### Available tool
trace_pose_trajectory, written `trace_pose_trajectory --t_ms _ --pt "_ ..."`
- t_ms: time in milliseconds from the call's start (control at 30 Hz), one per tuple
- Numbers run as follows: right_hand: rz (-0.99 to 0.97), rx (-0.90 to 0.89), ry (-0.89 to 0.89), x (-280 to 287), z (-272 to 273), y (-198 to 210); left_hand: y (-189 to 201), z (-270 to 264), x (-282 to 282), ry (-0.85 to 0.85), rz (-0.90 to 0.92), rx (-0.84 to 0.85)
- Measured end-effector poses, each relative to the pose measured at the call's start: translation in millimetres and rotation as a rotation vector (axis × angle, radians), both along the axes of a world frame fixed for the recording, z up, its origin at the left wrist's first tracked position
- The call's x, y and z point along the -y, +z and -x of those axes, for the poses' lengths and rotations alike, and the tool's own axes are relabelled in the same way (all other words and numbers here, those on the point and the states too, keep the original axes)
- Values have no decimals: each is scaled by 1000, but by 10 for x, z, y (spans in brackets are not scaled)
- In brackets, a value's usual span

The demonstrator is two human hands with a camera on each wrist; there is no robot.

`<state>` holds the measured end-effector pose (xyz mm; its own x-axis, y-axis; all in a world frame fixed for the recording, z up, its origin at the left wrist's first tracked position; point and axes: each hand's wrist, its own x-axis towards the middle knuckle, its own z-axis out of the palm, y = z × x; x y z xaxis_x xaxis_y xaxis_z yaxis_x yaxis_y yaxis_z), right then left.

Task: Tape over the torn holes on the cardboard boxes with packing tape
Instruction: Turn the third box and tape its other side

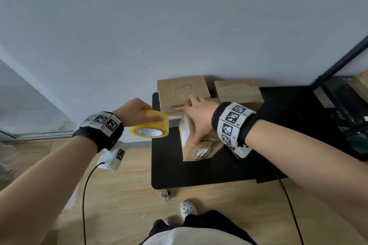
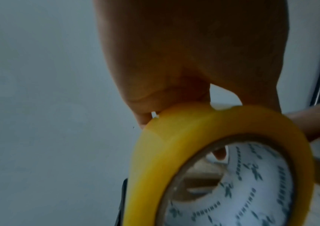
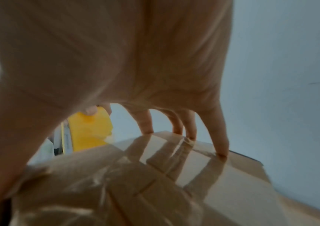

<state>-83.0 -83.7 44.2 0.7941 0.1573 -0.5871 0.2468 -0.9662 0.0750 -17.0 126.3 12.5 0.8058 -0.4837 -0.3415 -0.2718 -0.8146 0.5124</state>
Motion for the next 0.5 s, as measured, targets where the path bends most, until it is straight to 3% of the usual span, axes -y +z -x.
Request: trace_pose_trajectory --t_ms 133,333,500 --pt "-139 50 -61 112 63 57 249 -82 8 -6 0 26" --pt "-506 44 -252 322 184 -117 459 -117 122 -65 -43 45" --pt "-536 28 -255 523 281 -358 430 -60 303 -166 -56 -16"
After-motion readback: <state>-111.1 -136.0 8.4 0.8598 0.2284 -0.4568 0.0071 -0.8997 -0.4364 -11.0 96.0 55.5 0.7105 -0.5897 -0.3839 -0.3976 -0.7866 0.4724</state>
